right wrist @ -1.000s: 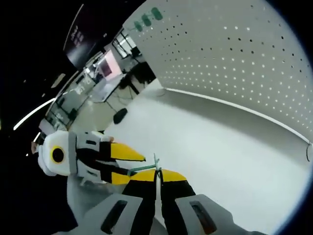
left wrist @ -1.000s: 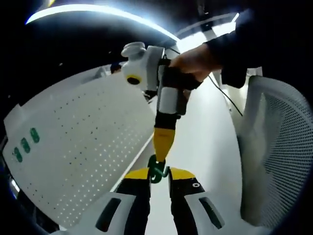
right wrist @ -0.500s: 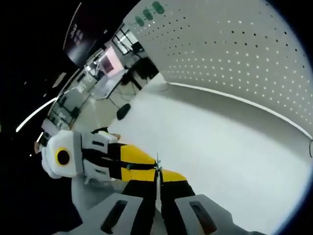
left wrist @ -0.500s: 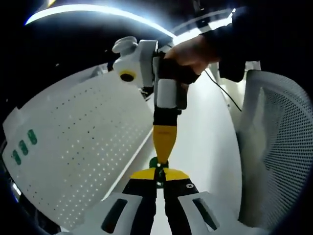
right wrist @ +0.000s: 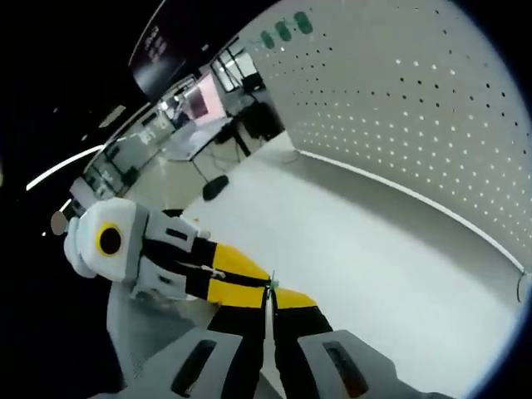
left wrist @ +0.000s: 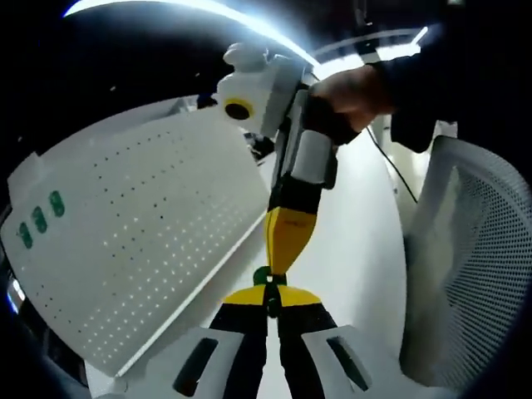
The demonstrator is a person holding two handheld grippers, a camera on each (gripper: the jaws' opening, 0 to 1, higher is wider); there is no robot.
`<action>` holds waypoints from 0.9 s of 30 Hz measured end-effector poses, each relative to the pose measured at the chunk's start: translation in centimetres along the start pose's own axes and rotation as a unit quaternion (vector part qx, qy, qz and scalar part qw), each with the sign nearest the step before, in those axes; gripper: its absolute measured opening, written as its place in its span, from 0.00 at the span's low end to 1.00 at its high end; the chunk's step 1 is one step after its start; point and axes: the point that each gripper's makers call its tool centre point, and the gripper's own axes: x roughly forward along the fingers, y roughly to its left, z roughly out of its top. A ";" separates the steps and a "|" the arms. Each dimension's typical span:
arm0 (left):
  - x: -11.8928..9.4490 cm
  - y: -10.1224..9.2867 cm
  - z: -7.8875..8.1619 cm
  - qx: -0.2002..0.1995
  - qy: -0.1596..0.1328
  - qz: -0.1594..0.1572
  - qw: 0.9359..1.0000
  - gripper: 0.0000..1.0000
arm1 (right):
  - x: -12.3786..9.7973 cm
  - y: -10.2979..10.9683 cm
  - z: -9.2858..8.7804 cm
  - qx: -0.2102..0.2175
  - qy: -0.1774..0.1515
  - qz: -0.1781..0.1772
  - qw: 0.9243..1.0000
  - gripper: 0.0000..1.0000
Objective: Insert the hook assembly into the mounting plate slot until the hook locks in place.
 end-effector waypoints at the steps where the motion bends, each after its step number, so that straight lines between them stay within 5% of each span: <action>1: 0.0 0.0 -0.1 -0.005 0.001 0.000 1.000 0.03 | 0.0 0.0 0.0 -0.005 -0.001 0.000 1.000 0.01; 8: -0.4 0.9 -0.2 -0.040 -0.001 0.012 0.999 0.03 | -0.1 0.1 0.5 -0.048 -0.012 -0.005 0.999 0.05; 19: -0.7 1.9 -0.3 -0.074 -0.007 0.030 0.997 0.03 | -0.2 0.3 1.5 -0.108 -0.049 -0.007 0.993 0.39; 27: -0.9 2.6 0.0 -0.079 -0.009 0.040 0.996 0.03 | -0.2 0.3 1.7 -0.126 -0.060 -0.006 0.990 0.54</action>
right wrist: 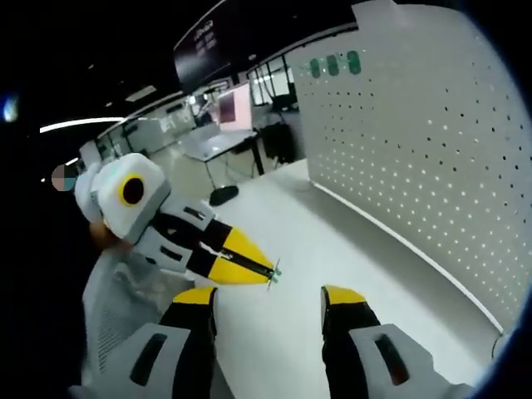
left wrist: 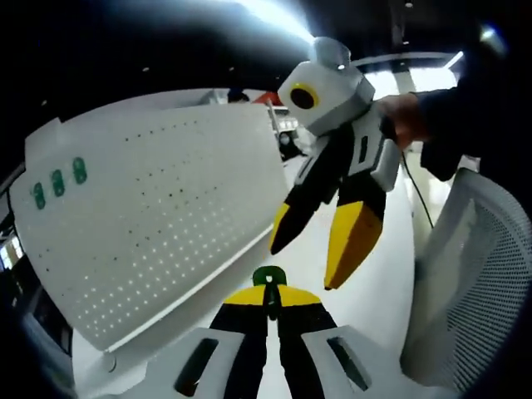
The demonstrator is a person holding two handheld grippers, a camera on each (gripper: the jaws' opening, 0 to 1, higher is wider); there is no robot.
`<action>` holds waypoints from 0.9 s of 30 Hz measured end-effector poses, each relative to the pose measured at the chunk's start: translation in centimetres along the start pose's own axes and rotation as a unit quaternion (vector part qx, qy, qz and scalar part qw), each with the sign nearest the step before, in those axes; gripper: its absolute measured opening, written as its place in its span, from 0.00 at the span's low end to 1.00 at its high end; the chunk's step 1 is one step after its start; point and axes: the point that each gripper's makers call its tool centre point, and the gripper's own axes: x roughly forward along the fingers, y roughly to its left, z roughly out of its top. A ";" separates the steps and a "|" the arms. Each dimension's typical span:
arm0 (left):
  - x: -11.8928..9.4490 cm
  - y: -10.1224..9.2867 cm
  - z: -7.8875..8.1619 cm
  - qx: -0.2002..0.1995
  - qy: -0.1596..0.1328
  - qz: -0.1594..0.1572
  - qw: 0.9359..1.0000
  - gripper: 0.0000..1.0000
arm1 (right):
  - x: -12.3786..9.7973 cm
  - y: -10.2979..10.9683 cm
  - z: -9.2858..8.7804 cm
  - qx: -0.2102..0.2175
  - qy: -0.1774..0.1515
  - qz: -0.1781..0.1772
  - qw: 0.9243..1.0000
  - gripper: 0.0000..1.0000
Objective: Insert the hook assembly into the mounting plate slot until the hook locks in place.
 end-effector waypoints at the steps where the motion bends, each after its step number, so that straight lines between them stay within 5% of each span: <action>1: 0.0 0.2 0.1 -0.002 -0.001 0.002 1.000 0.03 | -0.1 0.0 0.1 -0.005 -0.003 0.000 1.000 0.55; 9: -0.1 0.9 0.8 -0.009 -0.006 0.010 1.000 0.03 | -0.3 0.0 0.1 -0.024 -0.016 0.001 1.000 0.65; 27: -1.1 4.7 3.8 -0.026 -0.033 0.054 0.998 0.03 | -1.6 -0.6 2.1 -0.101 -0.116 -0.023 0.988 0.80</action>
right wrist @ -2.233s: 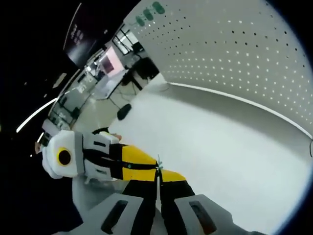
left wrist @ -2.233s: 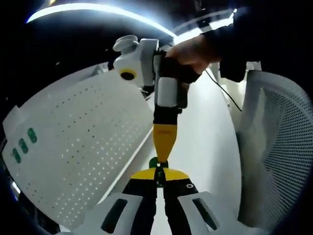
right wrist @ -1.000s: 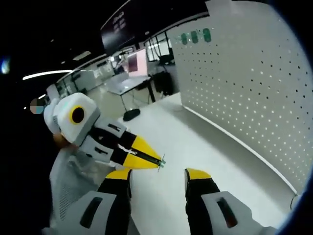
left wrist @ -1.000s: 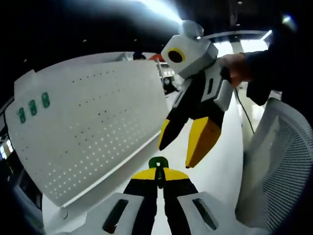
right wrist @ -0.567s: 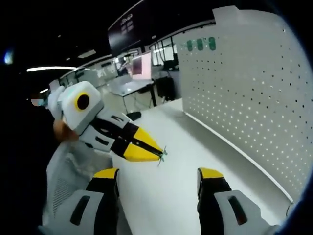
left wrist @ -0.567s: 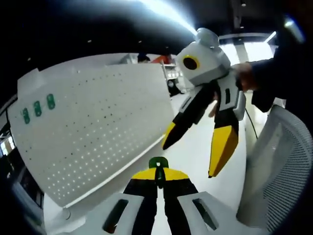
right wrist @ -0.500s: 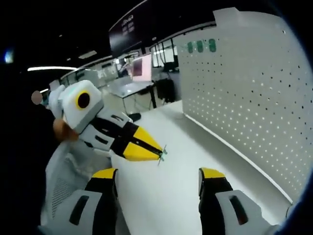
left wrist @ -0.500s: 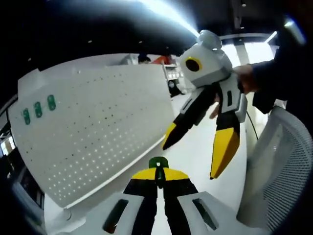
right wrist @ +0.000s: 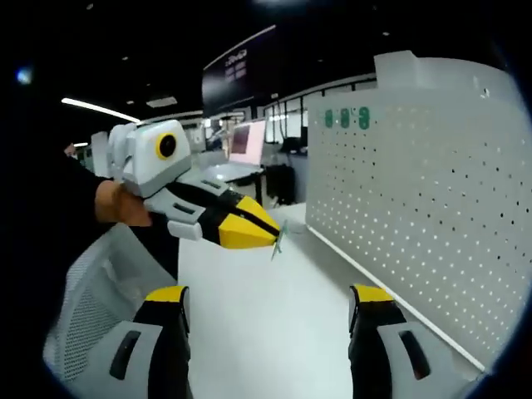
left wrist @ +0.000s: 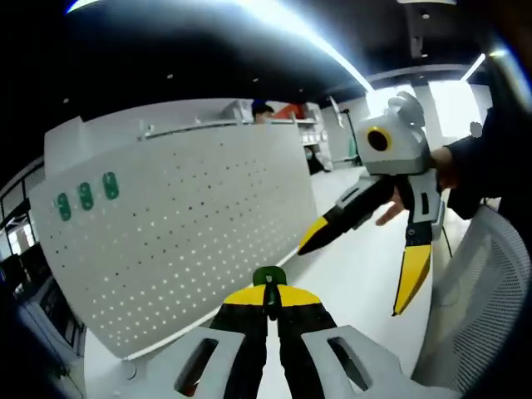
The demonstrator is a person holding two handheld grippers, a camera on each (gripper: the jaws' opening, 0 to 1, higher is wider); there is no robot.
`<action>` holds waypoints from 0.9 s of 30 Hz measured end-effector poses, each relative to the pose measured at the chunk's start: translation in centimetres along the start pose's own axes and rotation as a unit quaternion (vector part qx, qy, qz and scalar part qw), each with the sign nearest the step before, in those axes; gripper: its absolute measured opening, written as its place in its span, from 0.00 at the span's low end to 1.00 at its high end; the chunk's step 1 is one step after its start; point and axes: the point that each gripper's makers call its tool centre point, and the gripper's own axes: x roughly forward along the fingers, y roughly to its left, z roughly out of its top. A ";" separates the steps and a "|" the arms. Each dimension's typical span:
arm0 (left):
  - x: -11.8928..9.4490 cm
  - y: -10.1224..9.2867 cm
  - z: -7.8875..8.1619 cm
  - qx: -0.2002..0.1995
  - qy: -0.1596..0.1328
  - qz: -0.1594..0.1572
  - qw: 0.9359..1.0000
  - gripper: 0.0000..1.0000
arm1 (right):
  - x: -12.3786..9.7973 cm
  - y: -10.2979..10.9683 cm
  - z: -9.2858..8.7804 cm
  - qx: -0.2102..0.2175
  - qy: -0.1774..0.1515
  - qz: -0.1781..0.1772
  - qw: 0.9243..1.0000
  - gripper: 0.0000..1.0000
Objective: Insert the hook assembly into the mounting plate slot until the hook locks in place.
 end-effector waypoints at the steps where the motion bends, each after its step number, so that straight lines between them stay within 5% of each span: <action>1: -0.1 0.3 0.2 -0.002 -0.002 0.004 1.000 0.03 | -0.1 -0.2 0.4 -0.018 -0.013 -0.007 1.000 0.80; 9: -0.3 1.9 1.0 -0.011 -0.010 0.023 1.000 0.03 | -1.2 -0.7 1.1 -0.048 -0.050 -0.025 0.997 0.84; 17: -0.2 3.6 1.8 -0.028 -0.022 0.046 0.998 0.03 | -2.7 -0.1 0.7 -0.073 -0.053 -0.044 0.995 0.88; 27: 0.8 6.1 3.3 -0.062 -0.036 0.089 0.993 0.03 | -4.9 -0.3 0.5 -0.048 -0.071 -0.077 0.993 0.89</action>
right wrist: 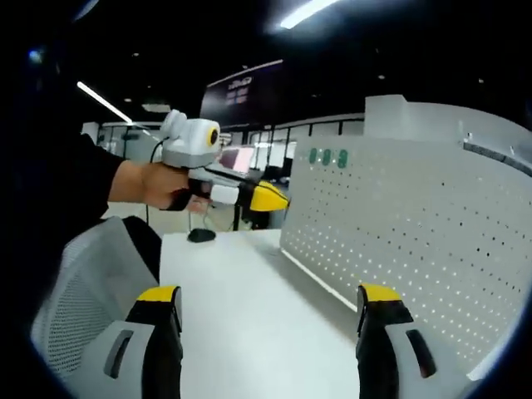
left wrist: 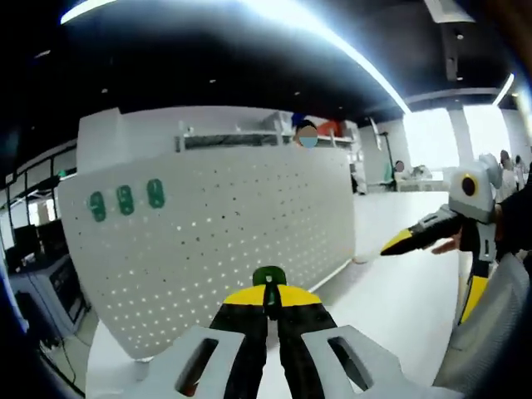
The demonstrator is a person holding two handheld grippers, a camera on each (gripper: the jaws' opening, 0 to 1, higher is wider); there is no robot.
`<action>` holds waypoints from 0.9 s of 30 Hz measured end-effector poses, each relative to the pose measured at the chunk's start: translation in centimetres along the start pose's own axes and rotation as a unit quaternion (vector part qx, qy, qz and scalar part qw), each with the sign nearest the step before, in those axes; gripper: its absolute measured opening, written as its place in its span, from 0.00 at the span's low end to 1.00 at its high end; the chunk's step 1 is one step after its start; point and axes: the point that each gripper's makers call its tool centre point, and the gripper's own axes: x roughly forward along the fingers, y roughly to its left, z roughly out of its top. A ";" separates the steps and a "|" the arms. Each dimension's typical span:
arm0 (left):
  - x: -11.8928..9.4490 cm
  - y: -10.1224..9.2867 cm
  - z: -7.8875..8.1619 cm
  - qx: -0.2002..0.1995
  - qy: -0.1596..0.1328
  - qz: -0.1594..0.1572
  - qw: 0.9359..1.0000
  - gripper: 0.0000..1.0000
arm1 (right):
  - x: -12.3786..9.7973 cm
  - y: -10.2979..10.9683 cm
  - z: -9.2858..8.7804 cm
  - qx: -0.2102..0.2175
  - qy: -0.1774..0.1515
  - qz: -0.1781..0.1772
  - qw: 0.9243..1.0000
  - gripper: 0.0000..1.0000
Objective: Insert the hook assembly into the mounting plate slot until the hook locks in place.
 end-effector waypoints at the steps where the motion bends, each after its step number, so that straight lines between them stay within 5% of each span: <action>1: 0.2 0.3 0.3 -0.002 -0.003 0.007 1.000 0.03 | -0.1 -0.1 0.1 0.001 -0.002 -0.003 1.000 0.89; 8: 2.5 3.6 3.5 -0.019 -0.035 0.081 0.996 0.03 | -0.7 -1.4 0.6 0.012 -0.011 -0.022 1.000 0.89; 18: 6.3 7.1 8.6 -0.025 -0.085 0.129 0.988 0.03 | -0.8 -2.0 0.7 0.009 -0.009 -0.032 0.999 0.89; 27: 9.1 9.2 9.5 -0.021 -0.085 0.157 0.984 0.03 | -1.2 -2.3 0.5 0.011 -0.010 -0.038 0.999 0.89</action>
